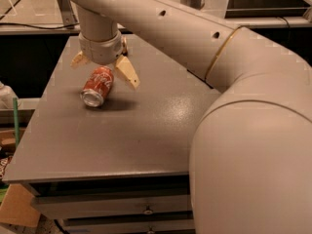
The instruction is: Place coke can upright
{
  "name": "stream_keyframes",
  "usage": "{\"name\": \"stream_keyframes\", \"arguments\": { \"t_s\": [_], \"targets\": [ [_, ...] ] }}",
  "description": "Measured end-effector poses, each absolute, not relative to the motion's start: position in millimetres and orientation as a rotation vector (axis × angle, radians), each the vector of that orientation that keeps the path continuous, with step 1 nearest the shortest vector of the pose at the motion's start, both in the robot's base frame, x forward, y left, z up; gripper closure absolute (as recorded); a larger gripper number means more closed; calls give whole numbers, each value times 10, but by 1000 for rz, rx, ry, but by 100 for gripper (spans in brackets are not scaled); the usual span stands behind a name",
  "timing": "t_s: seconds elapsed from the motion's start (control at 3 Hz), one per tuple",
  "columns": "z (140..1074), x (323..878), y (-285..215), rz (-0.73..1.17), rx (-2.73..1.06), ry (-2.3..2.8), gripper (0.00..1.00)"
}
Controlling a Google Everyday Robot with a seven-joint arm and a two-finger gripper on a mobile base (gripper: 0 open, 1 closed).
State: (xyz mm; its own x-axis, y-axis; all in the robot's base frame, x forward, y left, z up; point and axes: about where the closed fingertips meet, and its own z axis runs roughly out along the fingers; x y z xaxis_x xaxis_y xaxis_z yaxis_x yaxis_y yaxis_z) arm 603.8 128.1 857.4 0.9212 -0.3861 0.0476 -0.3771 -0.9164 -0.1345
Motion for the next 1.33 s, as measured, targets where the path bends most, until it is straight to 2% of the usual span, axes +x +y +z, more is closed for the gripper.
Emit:
{"name": "stream_keyframes", "arguments": {
  "t_s": [0.67, 1.0, 1.33],
  "targets": [
    [8386, 5926, 1576, 2, -3003, 432, 0],
    [8380, 5927, 1747, 0, -3018, 354, 0],
    [8412, 5955, 1811, -6, -3019, 289, 18]
  ]
}}
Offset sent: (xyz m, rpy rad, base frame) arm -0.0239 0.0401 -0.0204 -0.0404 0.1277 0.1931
